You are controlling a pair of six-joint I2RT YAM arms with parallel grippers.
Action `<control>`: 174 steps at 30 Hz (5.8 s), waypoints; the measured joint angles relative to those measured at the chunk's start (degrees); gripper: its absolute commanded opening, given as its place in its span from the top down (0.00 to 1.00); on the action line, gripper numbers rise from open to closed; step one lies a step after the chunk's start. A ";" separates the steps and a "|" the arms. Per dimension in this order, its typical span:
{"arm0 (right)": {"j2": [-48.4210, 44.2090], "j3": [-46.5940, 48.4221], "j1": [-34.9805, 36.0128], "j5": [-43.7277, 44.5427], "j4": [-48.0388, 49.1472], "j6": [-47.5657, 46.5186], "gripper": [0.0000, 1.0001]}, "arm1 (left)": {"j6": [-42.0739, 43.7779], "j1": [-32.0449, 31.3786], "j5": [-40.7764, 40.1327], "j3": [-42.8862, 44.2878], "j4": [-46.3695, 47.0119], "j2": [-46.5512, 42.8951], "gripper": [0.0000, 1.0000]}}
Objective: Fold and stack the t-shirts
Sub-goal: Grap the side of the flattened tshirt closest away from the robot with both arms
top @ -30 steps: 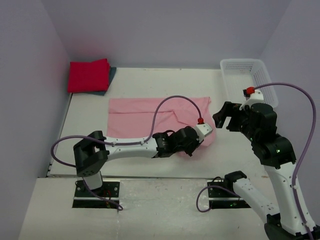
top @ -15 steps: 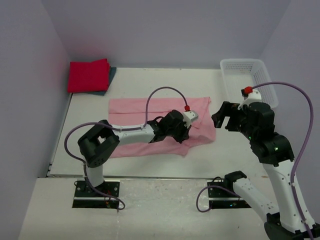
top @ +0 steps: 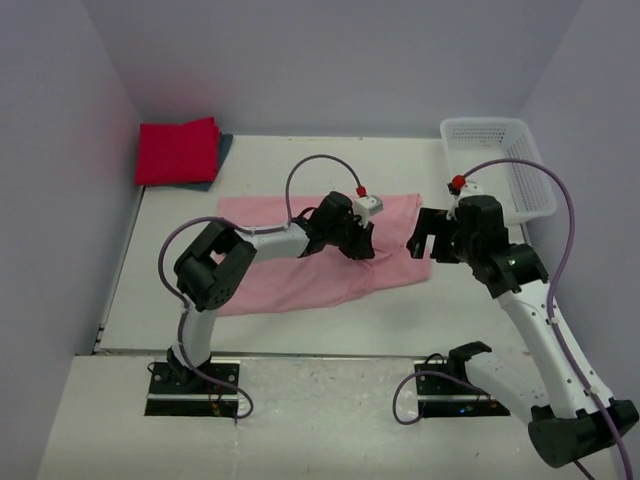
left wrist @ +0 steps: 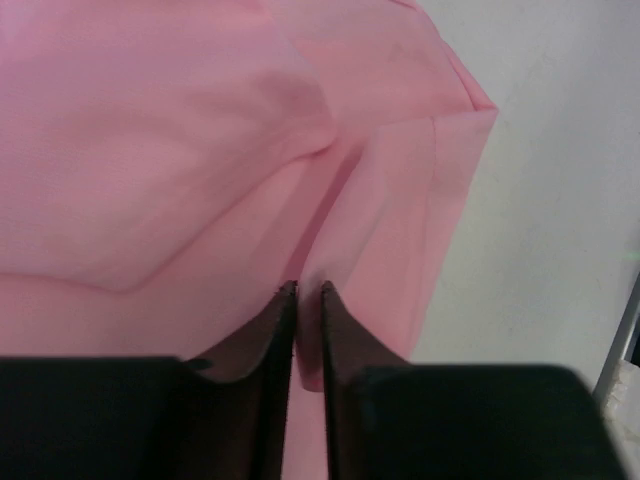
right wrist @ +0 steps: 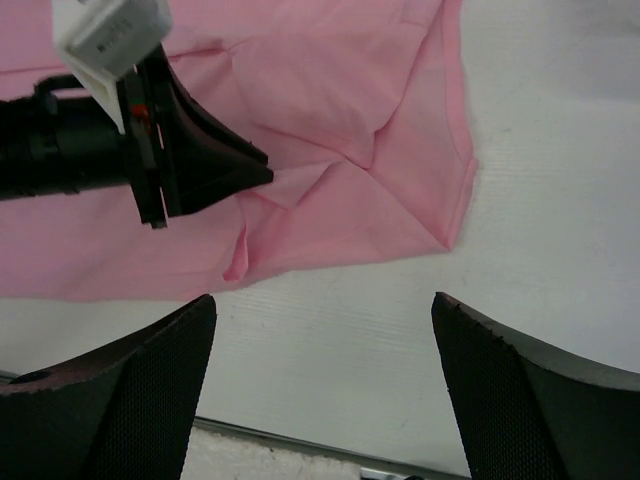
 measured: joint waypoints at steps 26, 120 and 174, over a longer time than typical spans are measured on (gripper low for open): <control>46.84 10.21 8.48 -0.35 14.40 0.94 0.40 | -16.48 7.41 -33.09 -21.20 -14.71 -45.35 0.59; 39.56 6.93 9.29 -2.36 16.04 1.64 1.00 | -54.88 24.48 -50.49 -31.80 -65.92 -48.22 0.62; 31.08 5.44 8.07 4.09 14.14 1.90 1.00 | -39.26 30.40 -39.30 -33.86 -52.98 -38.18 1.00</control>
